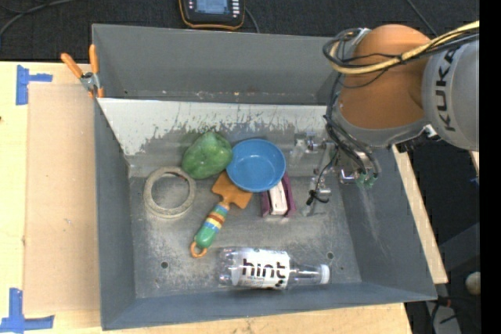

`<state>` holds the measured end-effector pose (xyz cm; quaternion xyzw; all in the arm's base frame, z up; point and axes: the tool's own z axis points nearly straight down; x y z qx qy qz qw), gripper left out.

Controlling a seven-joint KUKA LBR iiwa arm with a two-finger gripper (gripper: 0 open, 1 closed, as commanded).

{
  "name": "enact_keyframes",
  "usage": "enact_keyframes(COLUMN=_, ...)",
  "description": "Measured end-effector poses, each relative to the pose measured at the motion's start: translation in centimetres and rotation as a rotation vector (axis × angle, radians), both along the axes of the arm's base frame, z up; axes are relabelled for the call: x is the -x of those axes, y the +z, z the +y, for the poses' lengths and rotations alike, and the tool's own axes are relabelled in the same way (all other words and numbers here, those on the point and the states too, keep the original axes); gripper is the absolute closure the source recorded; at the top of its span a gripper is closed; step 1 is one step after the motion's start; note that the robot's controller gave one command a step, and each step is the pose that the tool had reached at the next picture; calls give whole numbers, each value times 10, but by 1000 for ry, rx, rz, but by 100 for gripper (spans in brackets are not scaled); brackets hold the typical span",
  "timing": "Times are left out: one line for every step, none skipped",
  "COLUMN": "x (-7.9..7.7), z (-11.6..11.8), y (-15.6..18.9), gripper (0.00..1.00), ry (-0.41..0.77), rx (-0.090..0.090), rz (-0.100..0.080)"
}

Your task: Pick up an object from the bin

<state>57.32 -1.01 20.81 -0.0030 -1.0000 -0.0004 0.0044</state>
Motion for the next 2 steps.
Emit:
enact_keyframes(x=-2, z=0, y=4, gripper=0, ry=0, rx=0, rz=-8)
enact_keyframes(x=-37, z=22, y=-120, gripper=0, ry=0, rx=-1, rz=-12)
